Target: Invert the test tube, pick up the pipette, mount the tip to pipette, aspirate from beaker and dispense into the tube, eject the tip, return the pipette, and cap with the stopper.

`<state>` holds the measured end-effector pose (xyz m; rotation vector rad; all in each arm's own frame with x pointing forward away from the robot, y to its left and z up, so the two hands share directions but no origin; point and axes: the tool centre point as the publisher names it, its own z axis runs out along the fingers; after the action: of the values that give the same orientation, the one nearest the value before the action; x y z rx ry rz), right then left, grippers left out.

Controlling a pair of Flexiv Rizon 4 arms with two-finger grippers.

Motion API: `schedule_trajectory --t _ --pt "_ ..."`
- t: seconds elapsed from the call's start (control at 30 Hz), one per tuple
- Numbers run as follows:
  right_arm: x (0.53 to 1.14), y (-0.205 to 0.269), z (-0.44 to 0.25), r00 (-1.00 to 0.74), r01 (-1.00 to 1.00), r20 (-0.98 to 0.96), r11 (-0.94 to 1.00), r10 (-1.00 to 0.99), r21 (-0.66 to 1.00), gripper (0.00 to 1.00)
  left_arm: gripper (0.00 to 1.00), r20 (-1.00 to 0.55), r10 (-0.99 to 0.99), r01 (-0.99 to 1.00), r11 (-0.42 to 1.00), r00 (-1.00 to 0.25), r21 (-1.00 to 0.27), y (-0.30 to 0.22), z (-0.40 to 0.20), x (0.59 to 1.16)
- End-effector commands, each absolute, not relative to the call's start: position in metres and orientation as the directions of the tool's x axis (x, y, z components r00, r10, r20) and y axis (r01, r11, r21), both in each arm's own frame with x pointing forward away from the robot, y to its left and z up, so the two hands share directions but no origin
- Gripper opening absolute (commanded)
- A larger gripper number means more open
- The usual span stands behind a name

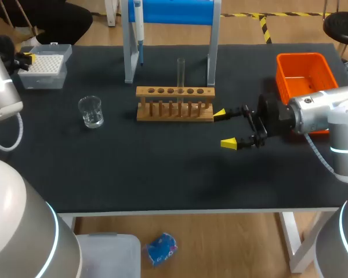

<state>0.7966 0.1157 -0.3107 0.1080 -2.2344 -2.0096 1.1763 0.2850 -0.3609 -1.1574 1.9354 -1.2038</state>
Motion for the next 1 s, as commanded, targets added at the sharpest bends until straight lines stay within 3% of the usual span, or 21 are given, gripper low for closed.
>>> schedule_trajectory --t 0.03,0.67,1.0 --pt "0.796 0.116 -0.311 -0.988 0.036 0.051 0.109 -0.142 0.993 1.00 0.00 -0.019 -0.881 -0.375 0.220 -0.472 -0.901 0.288 -0.353 1.177" --pt "0.796 0.116 -0.311 -0.988 0.036 0.051 0.109 -0.142 0.993 1.00 0.00 -0.057 -0.869 -0.341 0.252 -0.492 -0.906 0.283 -0.298 1.167" --pt "0.796 0.116 -0.311 -0.988 0.036 0.051 0.109 -0.142 0.993 1.00 0.00 -0.058 -0.827 -0.314 0.276 -0.559 -0.909 0.255 -0.250 1.143"
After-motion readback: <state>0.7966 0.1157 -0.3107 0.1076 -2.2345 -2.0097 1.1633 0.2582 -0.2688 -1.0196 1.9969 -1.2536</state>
